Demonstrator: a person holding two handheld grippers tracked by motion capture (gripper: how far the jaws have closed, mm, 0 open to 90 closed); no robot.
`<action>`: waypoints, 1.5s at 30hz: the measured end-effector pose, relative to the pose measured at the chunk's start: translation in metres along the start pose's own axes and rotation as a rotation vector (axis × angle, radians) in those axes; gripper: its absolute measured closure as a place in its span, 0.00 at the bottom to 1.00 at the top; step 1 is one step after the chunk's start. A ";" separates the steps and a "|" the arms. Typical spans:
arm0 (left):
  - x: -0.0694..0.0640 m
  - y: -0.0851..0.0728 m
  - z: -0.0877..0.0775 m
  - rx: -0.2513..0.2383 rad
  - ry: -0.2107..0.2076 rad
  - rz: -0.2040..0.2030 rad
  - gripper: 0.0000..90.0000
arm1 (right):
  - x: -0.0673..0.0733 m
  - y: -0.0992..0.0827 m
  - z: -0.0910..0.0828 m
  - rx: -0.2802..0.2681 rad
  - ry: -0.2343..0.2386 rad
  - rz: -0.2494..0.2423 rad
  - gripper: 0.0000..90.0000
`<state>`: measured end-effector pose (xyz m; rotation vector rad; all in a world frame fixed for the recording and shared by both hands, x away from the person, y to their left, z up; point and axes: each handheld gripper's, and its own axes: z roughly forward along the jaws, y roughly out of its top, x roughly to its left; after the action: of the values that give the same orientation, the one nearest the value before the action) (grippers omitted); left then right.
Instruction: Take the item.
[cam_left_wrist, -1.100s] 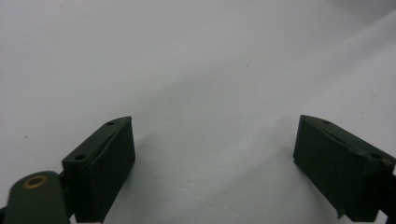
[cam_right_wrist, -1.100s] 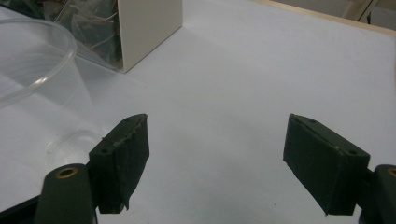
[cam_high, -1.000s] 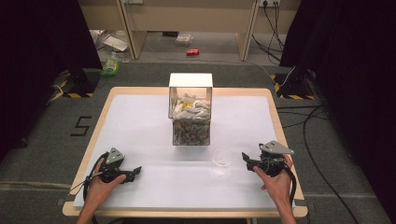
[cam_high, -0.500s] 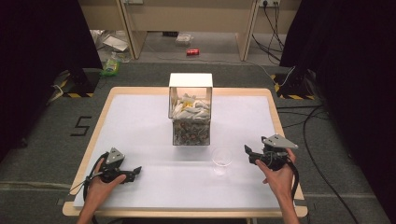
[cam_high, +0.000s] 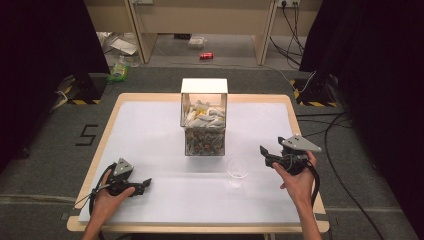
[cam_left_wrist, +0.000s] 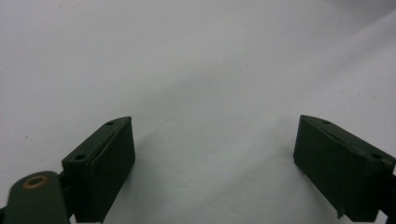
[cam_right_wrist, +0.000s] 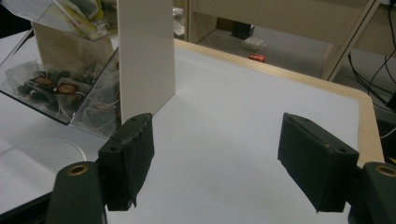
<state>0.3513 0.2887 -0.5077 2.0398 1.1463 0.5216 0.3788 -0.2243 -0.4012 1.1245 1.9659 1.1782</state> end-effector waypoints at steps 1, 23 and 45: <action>0.000 0.000 0.000 -0.001 0.000 -0.002 0.13 | 0.002 0.003 0.001 -0.007 0.004 -0.002 0.31; 0.000 0.000 0.000 -0.001 -0.003 -0.004 0.13 | 0.021 0.033 0.005 -0.065 0.068 -0.008 0.33; 0.000 0.000 0.000 -0.001 -0.002 -0.004 0.13 | 0.037 0.053 0.004 -0.115 0.108 -0.031 0.37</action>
<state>0.3516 0.2888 -0.5078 2.0364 1.1486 0.5174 0.3832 -0.1764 -0.3576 0.9864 1.9603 1.3426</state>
